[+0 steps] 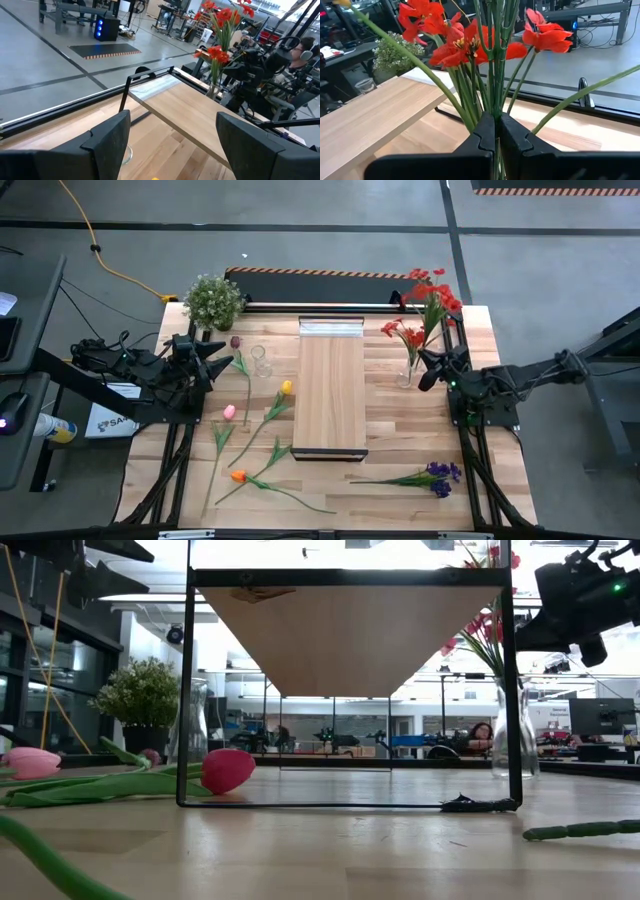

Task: Pick and place flowers into a vace then onto a shelf
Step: Put the red flowers into the right transparent vase

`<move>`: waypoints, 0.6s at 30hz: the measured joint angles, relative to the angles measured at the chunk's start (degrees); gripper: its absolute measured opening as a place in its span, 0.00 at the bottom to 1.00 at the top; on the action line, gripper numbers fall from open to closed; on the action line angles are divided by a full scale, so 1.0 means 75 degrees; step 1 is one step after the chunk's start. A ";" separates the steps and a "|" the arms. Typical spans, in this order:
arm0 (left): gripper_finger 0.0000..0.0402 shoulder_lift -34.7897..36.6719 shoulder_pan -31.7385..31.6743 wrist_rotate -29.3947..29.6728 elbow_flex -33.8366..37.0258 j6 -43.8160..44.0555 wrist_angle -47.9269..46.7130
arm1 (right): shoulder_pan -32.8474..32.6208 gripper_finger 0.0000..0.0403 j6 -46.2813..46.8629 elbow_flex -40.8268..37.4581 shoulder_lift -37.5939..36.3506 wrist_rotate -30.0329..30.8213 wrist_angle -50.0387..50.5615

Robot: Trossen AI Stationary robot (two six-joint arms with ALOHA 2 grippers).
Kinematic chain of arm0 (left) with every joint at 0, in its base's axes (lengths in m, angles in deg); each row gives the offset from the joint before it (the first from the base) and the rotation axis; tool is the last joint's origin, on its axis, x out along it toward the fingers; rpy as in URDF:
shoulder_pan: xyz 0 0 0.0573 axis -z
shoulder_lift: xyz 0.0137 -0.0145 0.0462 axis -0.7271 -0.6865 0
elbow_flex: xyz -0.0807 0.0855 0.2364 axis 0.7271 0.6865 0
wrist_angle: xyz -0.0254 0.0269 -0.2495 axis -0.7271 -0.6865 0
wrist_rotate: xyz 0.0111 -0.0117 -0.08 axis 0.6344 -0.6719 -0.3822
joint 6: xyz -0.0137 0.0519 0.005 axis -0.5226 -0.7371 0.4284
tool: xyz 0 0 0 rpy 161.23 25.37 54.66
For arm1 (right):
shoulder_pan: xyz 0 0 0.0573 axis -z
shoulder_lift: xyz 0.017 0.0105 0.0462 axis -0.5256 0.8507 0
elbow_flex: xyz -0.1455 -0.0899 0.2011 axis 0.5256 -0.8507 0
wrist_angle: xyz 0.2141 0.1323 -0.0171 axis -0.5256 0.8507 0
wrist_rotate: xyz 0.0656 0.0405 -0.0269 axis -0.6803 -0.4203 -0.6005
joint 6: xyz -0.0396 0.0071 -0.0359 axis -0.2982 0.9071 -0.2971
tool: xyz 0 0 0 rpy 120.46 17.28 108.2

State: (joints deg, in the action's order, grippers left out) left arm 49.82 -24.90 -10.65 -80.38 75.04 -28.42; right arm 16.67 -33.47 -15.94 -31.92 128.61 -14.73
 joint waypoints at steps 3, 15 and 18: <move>0.81 -0.0001 0.0000 -0.0001 0.0000 0.0000 -0.0001 | -0.0091 0.00 0.0013 0.0000 0.0049 0.0050 -0.0035; 0.81 0.0000 0.0001 -0.0003 0.0000 0.0000 -0.0001 | -0.0153 0.00 0.0013 0.0000 0.0528 0.0053 -0.0347; 0.81 0.0000 0.0001 -0.0004 0.0000 -0.0002 -0.0001 | -0.0153 0.00 0.0013 0.0000 0.0611 0.0113 -0.0348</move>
State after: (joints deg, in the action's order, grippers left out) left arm 49.82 -24.89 -10.68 -80.38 75.03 -28.43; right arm 15.52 -33.38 -15.94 -27.34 129.45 -17.34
